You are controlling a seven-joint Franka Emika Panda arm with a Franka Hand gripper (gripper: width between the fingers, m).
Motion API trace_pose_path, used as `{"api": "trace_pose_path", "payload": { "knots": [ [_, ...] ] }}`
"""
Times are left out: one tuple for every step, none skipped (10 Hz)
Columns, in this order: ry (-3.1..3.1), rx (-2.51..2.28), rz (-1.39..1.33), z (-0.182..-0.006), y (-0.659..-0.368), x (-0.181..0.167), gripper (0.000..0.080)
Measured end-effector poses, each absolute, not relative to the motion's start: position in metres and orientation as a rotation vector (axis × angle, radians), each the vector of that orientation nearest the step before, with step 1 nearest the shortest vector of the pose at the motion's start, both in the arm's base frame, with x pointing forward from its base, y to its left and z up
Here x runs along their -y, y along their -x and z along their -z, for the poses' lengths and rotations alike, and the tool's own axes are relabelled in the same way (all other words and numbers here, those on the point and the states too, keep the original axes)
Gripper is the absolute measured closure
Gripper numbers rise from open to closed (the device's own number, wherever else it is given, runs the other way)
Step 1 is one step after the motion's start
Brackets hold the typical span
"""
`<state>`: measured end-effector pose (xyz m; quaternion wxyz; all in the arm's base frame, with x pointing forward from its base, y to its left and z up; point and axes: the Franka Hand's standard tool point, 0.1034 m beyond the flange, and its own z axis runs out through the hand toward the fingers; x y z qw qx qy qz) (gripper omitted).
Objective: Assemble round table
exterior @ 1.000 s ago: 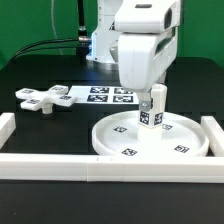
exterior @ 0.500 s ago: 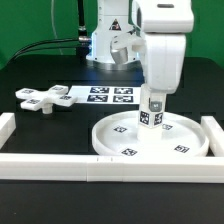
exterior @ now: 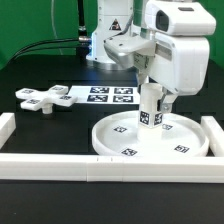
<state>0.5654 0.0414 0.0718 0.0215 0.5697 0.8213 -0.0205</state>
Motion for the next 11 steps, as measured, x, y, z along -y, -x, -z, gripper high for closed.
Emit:
{"api": "trace_pose_path", "payload": {
  "knots": [
    [-1.686, -2.598, 0.069, -0.0717, -0.5653, -0.041, 0.0151],
    [-1.685, -2.599, 0.069, -0.0716, -0.5652, -0.041, 0.0277],
    [-1.69, -2.596, 0.07, -0.0714, -0.5652, -0.0405, 0.0395],
    [-1.691, -2.595, 0.071, -0.071, -0.565, -0.0401, 0.0395],
    [-1.692, -2.595, 0.071, -0.0708, -0.5649, -0.0397, 0.0392],
    [-1.714, -2.58, 0.071, -0.0707, -0.5649, -0.0396, 0.0392],
    [-1.743, -2.561, 0.07, -0.0706, -0.5648, -0.0395, 0.0392],
    [-1.744, -2.56, 0.07, -0.0706, -0.5649, -0.0392, 0.0392],
    [-1.81, -2.514, 0.067, -0.0705, -0.5648, -0.0395, 0.0392],
    [-2.011, -2.354, 0.06, -0.0706, -0.5646, -0.0406, 0.0392],
    [-2.165, -2.214, 0.062, -0.0701, -0.5633, -0.0415, 0.0392]
  ]
}}
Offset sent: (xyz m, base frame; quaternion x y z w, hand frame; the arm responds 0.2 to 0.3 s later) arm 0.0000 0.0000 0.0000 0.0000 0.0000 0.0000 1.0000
